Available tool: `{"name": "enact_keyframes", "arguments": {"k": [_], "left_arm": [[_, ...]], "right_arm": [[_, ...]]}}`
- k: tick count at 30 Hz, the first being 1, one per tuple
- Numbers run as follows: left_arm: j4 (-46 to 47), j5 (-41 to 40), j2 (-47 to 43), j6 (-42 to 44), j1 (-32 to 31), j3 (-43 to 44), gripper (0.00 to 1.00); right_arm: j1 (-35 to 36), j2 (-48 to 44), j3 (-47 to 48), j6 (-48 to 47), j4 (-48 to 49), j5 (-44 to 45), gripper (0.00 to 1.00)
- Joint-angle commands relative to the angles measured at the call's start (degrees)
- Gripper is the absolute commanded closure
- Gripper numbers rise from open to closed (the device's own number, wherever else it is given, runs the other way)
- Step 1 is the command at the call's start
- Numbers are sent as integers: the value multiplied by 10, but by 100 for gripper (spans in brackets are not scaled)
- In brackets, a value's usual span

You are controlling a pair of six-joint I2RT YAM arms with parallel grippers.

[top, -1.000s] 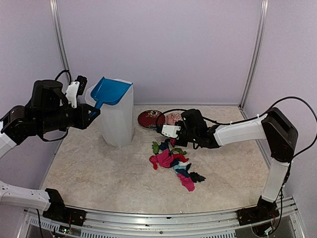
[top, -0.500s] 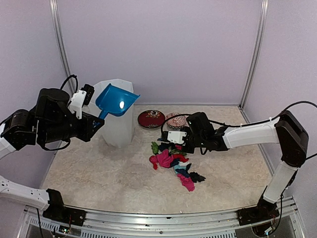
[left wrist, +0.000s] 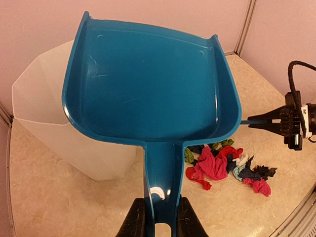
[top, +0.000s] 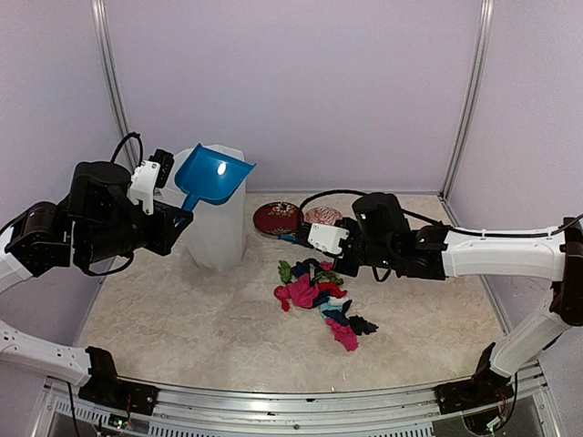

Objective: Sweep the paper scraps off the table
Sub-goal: Sweep the paper scraps at the center of the board.

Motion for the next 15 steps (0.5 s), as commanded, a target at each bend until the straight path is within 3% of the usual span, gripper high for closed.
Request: {"name": "enact_keyframes", "arguments": {"k": [1, 9, 15], "left_arm": [[25, -27, -13, 12, -3, -9, 100], [21, -30, -16, 17, -3, -11, 100], [21, -23, -19, 16, -3, -14, 100]], "right_arm": [[6, 3, 35, 138, 48, 20, 100], [5, 126, 128, 445, 78, -3, 100], [5, 185, 130, 645, 155, -37, 100]]}}
